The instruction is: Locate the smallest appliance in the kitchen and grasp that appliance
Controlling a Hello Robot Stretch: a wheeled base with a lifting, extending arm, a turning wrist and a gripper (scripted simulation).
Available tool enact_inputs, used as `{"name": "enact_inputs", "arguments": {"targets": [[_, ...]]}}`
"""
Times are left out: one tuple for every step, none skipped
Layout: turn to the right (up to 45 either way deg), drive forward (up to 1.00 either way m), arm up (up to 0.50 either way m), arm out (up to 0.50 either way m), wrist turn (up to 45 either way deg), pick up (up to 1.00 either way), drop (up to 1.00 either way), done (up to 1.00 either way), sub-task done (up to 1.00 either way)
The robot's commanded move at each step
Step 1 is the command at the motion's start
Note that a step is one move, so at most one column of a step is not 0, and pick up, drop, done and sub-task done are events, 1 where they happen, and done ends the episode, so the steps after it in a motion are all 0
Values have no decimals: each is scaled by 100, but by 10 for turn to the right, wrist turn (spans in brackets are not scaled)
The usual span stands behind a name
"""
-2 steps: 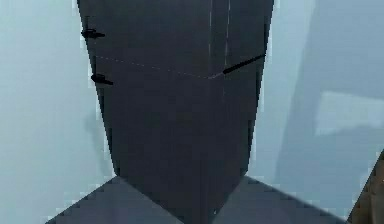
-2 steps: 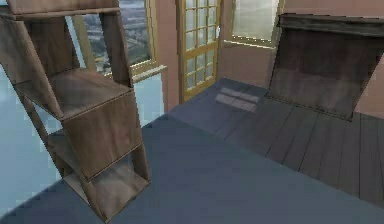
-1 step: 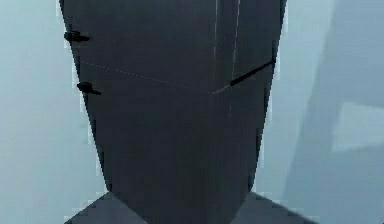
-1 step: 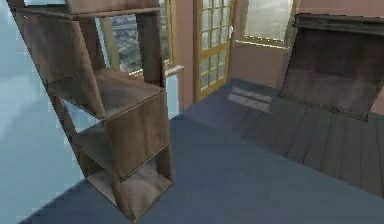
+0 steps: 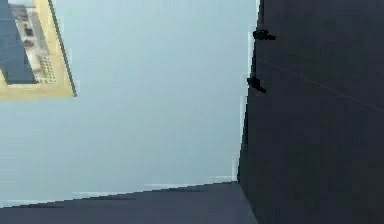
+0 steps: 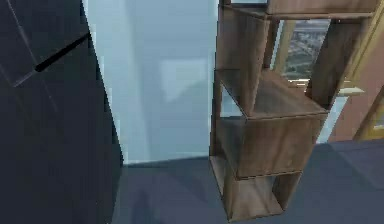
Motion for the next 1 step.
{"name": "enact_inputs", "arguments": {"targets": [[-450, 0, 0, 0, 0, 0, 0, 0, 0]]}}
